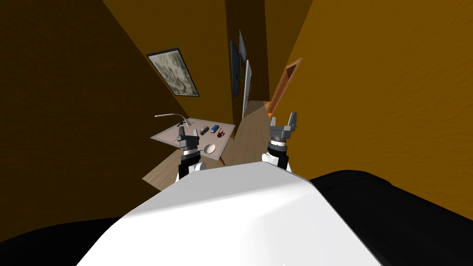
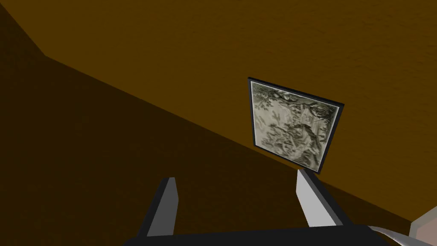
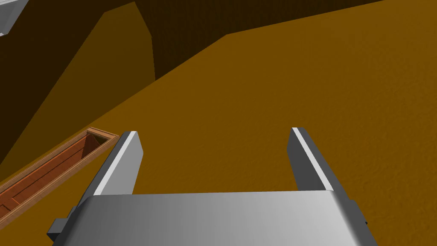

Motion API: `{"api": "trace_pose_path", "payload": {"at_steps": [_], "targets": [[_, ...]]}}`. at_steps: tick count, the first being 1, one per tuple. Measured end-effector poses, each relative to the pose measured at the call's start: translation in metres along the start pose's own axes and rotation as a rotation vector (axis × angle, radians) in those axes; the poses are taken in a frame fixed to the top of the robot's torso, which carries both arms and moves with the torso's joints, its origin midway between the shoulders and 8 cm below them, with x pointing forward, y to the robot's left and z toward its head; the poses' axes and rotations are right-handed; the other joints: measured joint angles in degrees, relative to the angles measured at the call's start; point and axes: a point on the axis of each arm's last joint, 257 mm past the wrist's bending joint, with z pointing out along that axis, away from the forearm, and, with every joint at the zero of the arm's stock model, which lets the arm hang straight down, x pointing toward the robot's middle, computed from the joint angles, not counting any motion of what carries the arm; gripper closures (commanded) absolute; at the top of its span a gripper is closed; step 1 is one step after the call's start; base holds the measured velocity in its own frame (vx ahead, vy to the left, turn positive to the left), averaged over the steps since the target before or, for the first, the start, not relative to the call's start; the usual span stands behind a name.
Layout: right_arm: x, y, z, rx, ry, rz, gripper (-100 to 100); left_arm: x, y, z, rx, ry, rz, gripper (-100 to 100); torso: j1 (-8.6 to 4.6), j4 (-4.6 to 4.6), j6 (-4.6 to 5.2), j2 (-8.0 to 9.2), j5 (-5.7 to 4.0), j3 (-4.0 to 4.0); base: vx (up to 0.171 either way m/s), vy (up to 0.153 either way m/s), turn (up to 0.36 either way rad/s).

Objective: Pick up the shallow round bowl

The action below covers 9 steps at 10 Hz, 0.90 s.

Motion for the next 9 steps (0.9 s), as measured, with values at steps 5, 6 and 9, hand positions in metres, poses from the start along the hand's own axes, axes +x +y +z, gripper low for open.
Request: {"api": "trace_pose_path", "payload": {"at_steps": [5,6,9], "targets": [[0.0,0.0,0.0,0.0,0.0,0.0,0,-0.024,0.043,-0.01,-0.131,0.022,0.025,-100,-0.29,-0.03,0.0,-0.12,-0.06,-0.07,0.027,-0.074,0.055],[0.0,0.0,0.0,0.0,0.0,0.0,0,-0.033,0.055,-0.012,-0.164,0.014,0.026,-100,-0.35,-0.04,0.0,-0.16,-0.07,-0.09,0.034,-0.103,0.072],[0.0,0.0,0.0,0.0,0.0,0.0,0,-0.068,0.089,-0.027,-0.273,-0.036,0.018,-100,-0.36,-0.03,0.0,-0.15,-0.08,-0.09,0.032,-0.092,0.063]]}}
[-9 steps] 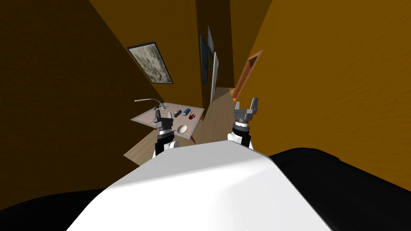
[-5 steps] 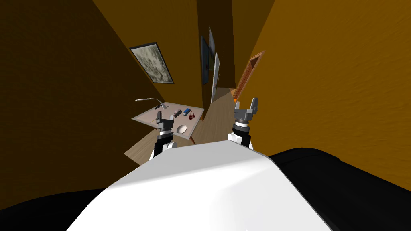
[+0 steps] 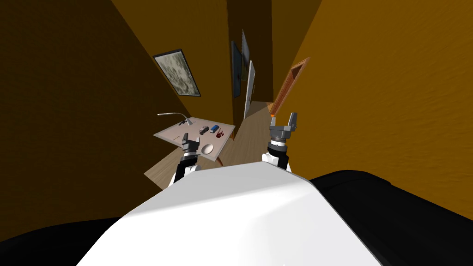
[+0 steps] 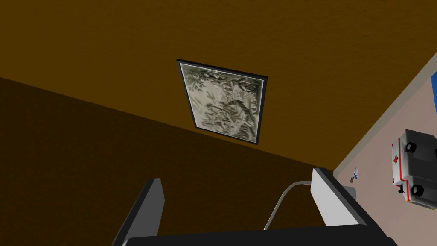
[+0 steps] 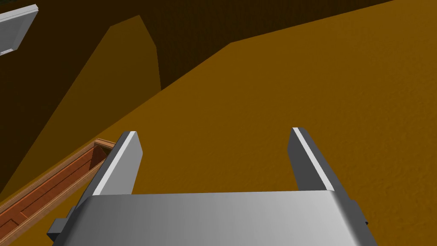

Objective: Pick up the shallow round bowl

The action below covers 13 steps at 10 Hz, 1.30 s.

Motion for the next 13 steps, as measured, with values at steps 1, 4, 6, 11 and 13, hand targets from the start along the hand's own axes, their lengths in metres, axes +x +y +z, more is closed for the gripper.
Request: {"api": "trace_pose_path", "payload": {"at_steps": [1,4,6,11,13], "targets": [[0.0,0.0,0.0,0.0,0.0,0.0,0,-0.009,0.01,-0.003,-0.025,-0.011,-0.003,-100,0.09,0.0,0.01,0.02,0.02,0.01,0.04,-0.063,0.049],[0.0,0.0,0.0,0.0,0.0,0.0,0,-0.046,0.04,-0.004,-0.116,-0.076,-0.027,-100,-0.01,-0.02,0.0,-0.1,0.0,-0.06,0.048,-0.092,0.066],[0.0,0.0,0.0,0.0,0.0,0.0,0,-0.063,0.061,-0.013,-0.168,-0.115,-0.042,-100,0.14,0.0,0.0,0.0,0.03,0.0,0.025,-0.053,0.039],[0.0,0.0,0.0,0.0,0.0,0.0,0,-0.129,0.117,-0.037,-0.318,-0.26,-0.104,-100,-0.01,-0.04,0.01,-0.17,0.0,-0.1,0.067,-0.094,0.069],[0.0,0.0,0.0,0.0,0.0,0.0,0,-0.153,0.134,-0.051,-0.374,-0.319,-0.133,-100,0.12,-0.03,0.02,-0.13,0.01,-0.08,0.053,-0.063,0.024]]}}
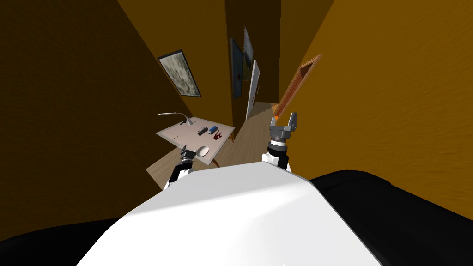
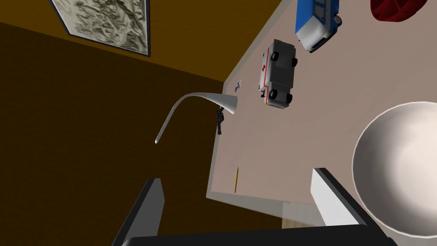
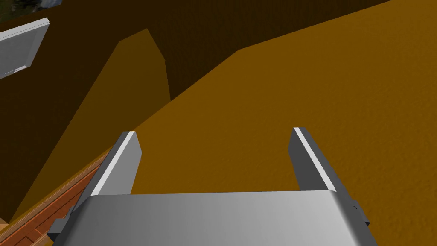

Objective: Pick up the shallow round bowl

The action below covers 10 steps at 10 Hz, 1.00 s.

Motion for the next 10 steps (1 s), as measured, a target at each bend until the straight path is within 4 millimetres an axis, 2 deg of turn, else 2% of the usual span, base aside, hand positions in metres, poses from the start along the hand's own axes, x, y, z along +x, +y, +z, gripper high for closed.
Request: {"api": "trace_pose_path", "payload": {"at_steps": [3,5,7,10], "targets": [[0.0,0.0,0.0,0.0,0.0,0.0,0,-0.032,0.023,0.002,-0.064,-0.068,-0.039,-100,0.13,0.03,0.0,0.12,0.03,0.07,0.037,-0.057,0.038],[0.0,0.0,0.0,0.0,0.0,0.0,0,-0.065,0.044,0.005,-0.127,-0.14,-0.087,-100,-0.09,-0.01,0.0,-0.06,-0.01,-0.03,0.084,-0.088,0.036],[0.0,0.0,0.0,0.0,0.0,0.0,0,-0.082,0.064,0.001,-0.176,-0.187,-0.118,-100,0.09,-0.02,0.0,-0.09,0.02,-0.05,0.072,-0.038,0.014],[0.0,0.0,0.0,0.0,0.0,0.0,0,-0.102,0.079,-0.002,-0.235,-0.251,-0.171,-100,0.11,0.0,0.01,-0.05,0.03,-0.03,0.068,-0.04,0.019]]}}
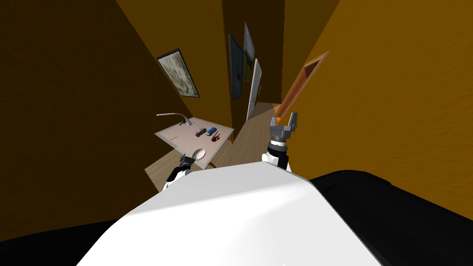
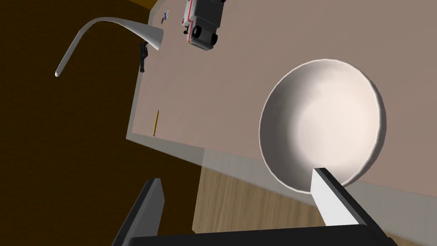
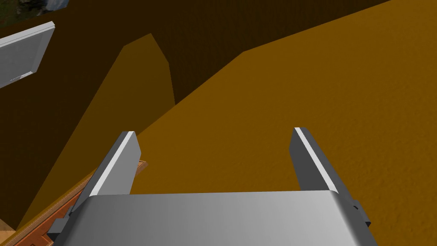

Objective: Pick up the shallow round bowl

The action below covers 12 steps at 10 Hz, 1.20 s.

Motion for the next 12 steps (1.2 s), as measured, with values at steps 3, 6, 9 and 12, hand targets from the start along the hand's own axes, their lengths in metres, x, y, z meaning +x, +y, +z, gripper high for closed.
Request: {"api": "trace_pose_path", "payload": {"at_steps": [3,6,9,12], "targets": [[0.0,0.0,0.0,0.0,0.0,0.0,0,-0.025,0.018,0.009,-0.067,-0.067,-0.056,-100,0.05,-0.02,0.01,-0.11,0.01,-0.06,0.106,-0.032,0.011],[0.0,0.0,0.0,0.0,0.0,0.0,0,-0.055,0.047,0.015,-0.16,-0.151,-0.135,-100,0.17,-0.04,0.01,-0.18,0.03,-0.11,0.107,-0.01,0.001],[0.0,0.0,0.0,0.0,0.0,0.0,0,-0.065,0.07,0.016,-0.225,-0.202,-0.186,-100,0.13,-0.01,0.0,-0.05,0.03,-0.03,0.088,-0.013,-0.004],[0.0,0.0,0.0,0.0,0.0,0.0,0,-0.076,0.09,0.015,-0.288,-0.248,-0.235,-100,0.2,0.0,0.0,0.03,0.04,0.01,0.07,0.004,-0.005]]}}
